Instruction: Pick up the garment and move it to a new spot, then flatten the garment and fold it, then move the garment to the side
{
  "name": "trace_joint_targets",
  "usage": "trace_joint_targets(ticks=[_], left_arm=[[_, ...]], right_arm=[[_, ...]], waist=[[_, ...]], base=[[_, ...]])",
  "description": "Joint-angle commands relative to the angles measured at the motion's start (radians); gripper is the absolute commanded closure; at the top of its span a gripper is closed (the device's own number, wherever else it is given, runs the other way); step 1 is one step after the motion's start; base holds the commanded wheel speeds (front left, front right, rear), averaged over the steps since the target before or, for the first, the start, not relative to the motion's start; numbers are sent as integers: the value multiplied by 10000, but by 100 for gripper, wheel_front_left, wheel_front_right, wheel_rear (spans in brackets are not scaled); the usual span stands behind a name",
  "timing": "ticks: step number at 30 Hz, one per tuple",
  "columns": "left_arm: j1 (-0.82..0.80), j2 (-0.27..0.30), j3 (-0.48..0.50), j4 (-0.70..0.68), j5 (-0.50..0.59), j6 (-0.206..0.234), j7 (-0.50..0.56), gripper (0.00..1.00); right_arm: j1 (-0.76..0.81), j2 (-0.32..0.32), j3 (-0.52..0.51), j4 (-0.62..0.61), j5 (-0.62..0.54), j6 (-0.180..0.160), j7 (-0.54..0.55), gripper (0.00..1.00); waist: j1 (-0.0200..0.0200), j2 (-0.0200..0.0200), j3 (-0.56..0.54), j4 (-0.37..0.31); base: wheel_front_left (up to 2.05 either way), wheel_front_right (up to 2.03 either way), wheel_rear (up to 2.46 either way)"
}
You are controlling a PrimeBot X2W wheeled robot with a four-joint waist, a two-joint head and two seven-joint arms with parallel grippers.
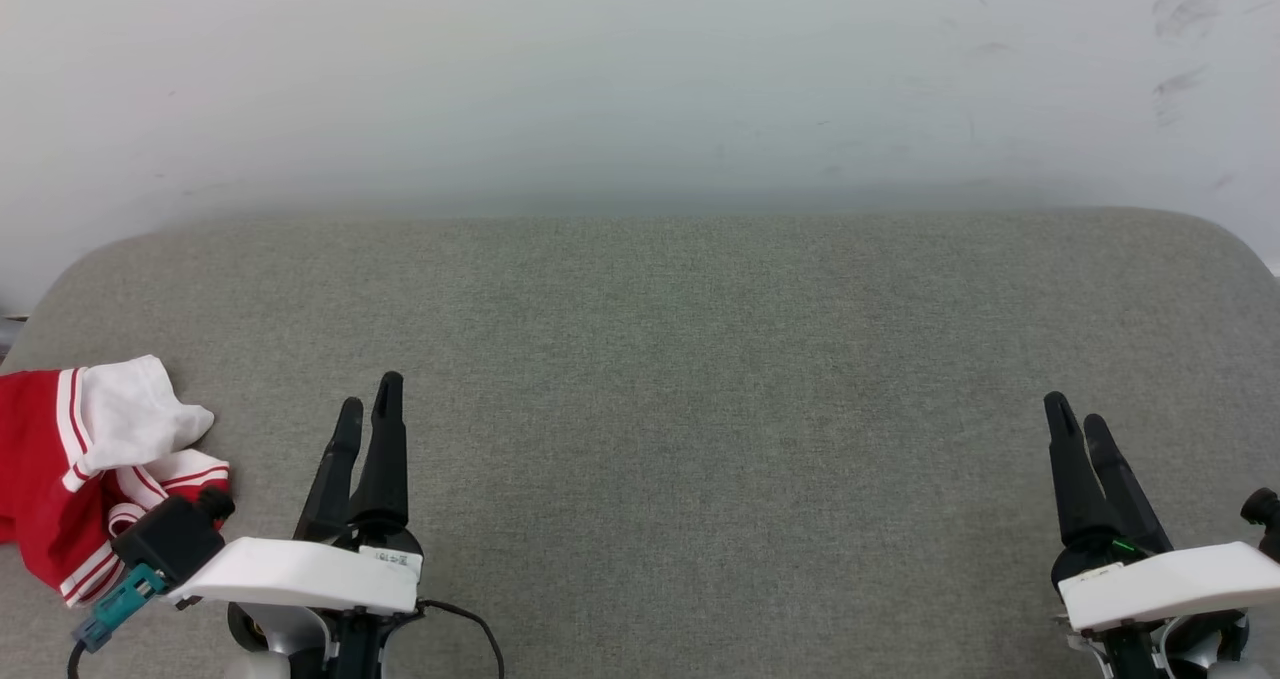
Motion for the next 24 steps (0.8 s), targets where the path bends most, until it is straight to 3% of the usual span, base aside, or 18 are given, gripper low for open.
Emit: trace_joint_targets(ticks=[1, 13, 24], left_arm=[[2, 15, -36, -172, 323, -4, -93, 0], [213, 82, -314, -6, 2891, -4, -458, 0], [261, 102, -185, 124, 4573, 11, -736, 0]], right_arm=[[-39, 16, -7, -202, -328, -1, 27, 0], [176, 43, 26, -654, -2844, -2, 278, 0], [255, 111, -145, -844, -4514, -2, 393, 0]], waist=[[0, 0, -4, 4], [0, 0, -44, 3], [0, 0, -67, 5]], base=[[0, 0, 0], [0, 0, 0], [0, 0, 0]])
